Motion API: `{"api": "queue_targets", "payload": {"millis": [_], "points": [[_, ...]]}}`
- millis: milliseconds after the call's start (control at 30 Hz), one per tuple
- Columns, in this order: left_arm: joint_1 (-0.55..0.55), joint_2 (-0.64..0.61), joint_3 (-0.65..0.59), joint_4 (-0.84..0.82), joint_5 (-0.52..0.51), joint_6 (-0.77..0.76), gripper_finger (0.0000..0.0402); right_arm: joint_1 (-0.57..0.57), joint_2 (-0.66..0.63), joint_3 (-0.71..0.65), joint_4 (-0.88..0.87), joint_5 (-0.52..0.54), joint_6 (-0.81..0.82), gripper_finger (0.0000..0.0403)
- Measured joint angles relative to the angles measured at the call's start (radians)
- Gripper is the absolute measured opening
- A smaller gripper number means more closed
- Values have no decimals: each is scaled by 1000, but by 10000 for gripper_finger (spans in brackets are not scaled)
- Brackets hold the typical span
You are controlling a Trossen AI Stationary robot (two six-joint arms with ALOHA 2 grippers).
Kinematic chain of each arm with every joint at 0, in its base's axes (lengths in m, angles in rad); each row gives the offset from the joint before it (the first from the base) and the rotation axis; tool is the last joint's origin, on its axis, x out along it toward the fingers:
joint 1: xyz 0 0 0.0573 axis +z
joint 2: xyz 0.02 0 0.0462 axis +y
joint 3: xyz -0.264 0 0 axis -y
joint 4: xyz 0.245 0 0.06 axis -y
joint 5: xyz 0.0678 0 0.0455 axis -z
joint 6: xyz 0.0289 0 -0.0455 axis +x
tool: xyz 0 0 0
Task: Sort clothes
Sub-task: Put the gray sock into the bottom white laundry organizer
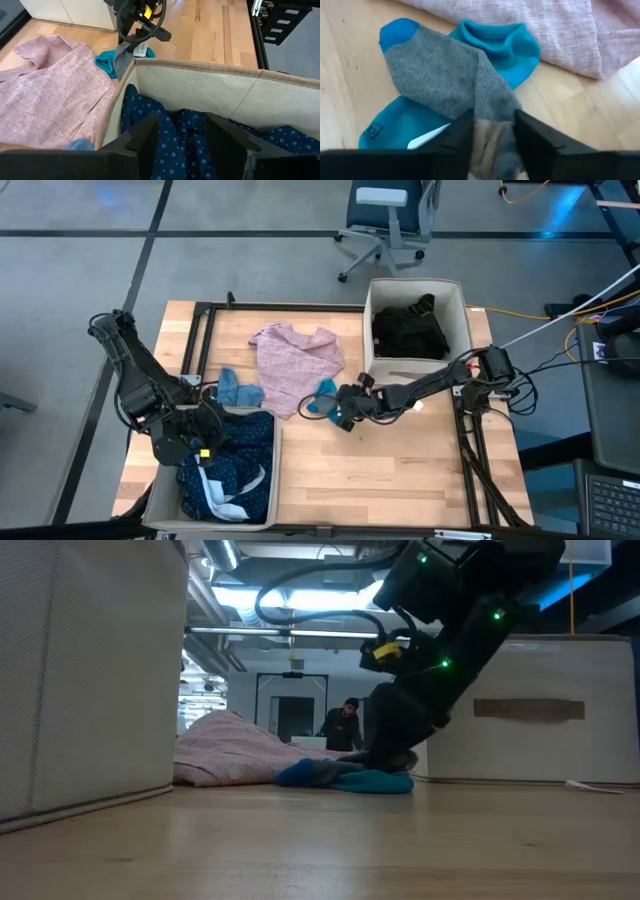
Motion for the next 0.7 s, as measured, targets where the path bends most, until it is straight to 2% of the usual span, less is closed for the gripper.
{"api": "queue_targets", "payload": {"millis": [200, 267, 400, 600, 700], "points": [[0, 0, 0, 0, -17, 13, 147, 0, -1, 12, -4, 15, -51, 19], [0, 0, 0, 0, -31, 17, 147, 0, -9, 31, -22, 15, -75, 15], [14, 0, 0, 0, -63, 39, 147, 2, -47, 103, -105, 28, -93, 35], [77, 0, 0, 18, -74, 97, 147, 47, -93, 225, -190, 115, -196, 9], [114, 0, 0, 53, -74, 145, 147, 69, -97, 286, -190, 136, -243, 15]]}}
